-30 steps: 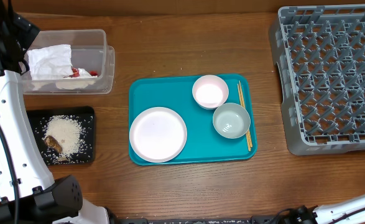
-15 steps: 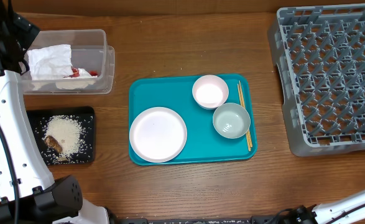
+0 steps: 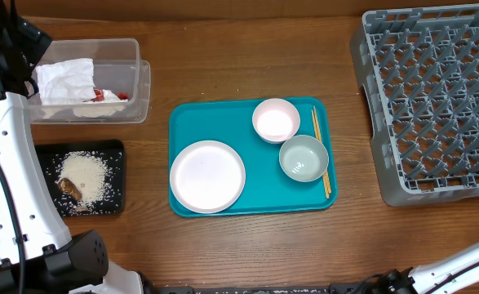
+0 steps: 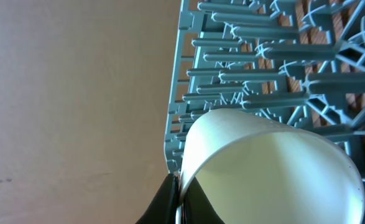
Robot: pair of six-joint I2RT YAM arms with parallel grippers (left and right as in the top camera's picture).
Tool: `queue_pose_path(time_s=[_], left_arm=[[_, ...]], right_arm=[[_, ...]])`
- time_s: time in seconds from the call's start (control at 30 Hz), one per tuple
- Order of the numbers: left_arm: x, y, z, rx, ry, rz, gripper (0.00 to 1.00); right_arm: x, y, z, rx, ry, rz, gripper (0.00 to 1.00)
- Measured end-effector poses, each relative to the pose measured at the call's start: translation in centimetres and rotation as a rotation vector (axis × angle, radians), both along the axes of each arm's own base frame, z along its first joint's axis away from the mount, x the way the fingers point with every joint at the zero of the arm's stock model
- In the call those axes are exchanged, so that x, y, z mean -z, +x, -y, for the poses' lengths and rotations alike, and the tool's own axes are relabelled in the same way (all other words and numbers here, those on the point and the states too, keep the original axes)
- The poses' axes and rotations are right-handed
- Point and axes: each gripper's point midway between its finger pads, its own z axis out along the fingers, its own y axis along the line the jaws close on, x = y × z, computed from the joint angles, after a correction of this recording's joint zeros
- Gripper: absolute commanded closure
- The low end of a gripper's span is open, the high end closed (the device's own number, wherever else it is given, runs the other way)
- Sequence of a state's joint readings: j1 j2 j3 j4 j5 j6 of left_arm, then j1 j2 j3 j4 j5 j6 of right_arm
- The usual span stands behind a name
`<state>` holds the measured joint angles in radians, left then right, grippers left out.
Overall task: Sort waste into correct bins and load items into the dishwasher
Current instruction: 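Lower the cup into the dish rack and open the right gripper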
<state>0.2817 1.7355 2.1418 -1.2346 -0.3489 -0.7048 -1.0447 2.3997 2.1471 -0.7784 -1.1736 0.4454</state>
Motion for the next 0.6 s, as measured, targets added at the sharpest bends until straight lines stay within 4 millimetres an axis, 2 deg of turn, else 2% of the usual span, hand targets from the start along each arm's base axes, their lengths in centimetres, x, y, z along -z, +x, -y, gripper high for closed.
queue_pose_path(time_s=[0.17,0.27,0.6], left_arm=[[0.0,0.0,0.0,0.0,0.0,0.0,0.0],[0.0,0.0,0.0,0.0,0.0,0.0,0.0],[0.0,0.0,0.0,0.0,0.0,0.0,0.0]], right_arm=[[1.5,-0.7,0.4,0.04,-0.003,-0.081,0.96],[2.3,-1.0,1.0,0.053,-0.062,-0.116,0.96],[3.0,-1.1,0.9,0.045,-0.151,-0.178,0.91]])
